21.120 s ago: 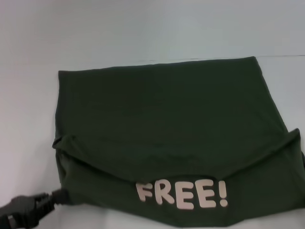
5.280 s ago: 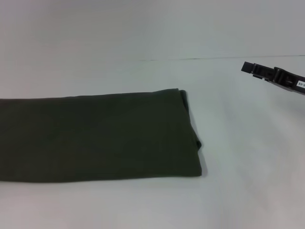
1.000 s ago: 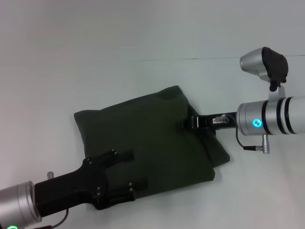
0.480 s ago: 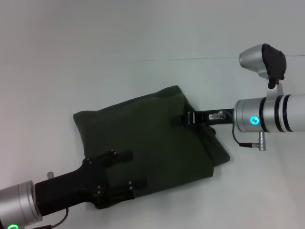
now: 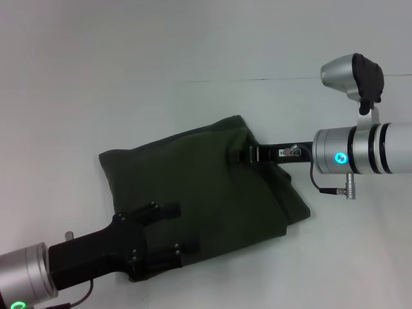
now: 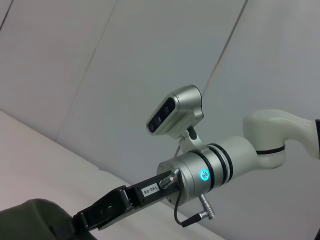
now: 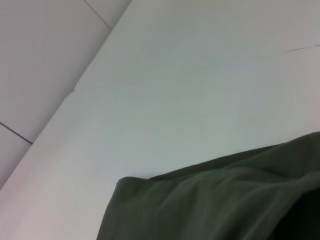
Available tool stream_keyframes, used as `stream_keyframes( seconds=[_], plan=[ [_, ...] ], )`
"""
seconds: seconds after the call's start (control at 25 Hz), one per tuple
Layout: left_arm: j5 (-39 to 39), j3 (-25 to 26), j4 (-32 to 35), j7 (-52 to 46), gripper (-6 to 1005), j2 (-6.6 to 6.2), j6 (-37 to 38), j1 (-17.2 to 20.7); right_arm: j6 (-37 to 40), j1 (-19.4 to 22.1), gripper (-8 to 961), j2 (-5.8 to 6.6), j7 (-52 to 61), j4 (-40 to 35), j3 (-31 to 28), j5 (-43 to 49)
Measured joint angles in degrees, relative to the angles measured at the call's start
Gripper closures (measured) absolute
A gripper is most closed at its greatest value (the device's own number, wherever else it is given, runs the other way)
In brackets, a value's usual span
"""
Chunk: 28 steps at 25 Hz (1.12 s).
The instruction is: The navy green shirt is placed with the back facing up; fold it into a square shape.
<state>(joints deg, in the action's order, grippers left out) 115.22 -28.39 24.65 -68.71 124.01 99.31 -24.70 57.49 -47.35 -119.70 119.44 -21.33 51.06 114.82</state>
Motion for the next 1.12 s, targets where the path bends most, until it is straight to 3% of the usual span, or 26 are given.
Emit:
stream_keyframes(
  seconds=[0.68,0.88,1.12],
  plan=[
    [0.0,0.0,0.0,-0.6,112,0.00,-0.3,0.0,-3.2,0.8,770,0.21,1.1,1.8,2.8,0.3],
    [0.0,-0.1,0.1,-0.9,112,0.00,-0.4,-0.2,-3.7,0.6,560,0.09,1.0,1.8,2.8,0.3],
    [0.0,-0.1,0.1,-1.0,111,0.00,-0.5,-0.2,-5.0,0.3,551,-0.09,0.8,2.7,2.6,-0.2]
  ],
)
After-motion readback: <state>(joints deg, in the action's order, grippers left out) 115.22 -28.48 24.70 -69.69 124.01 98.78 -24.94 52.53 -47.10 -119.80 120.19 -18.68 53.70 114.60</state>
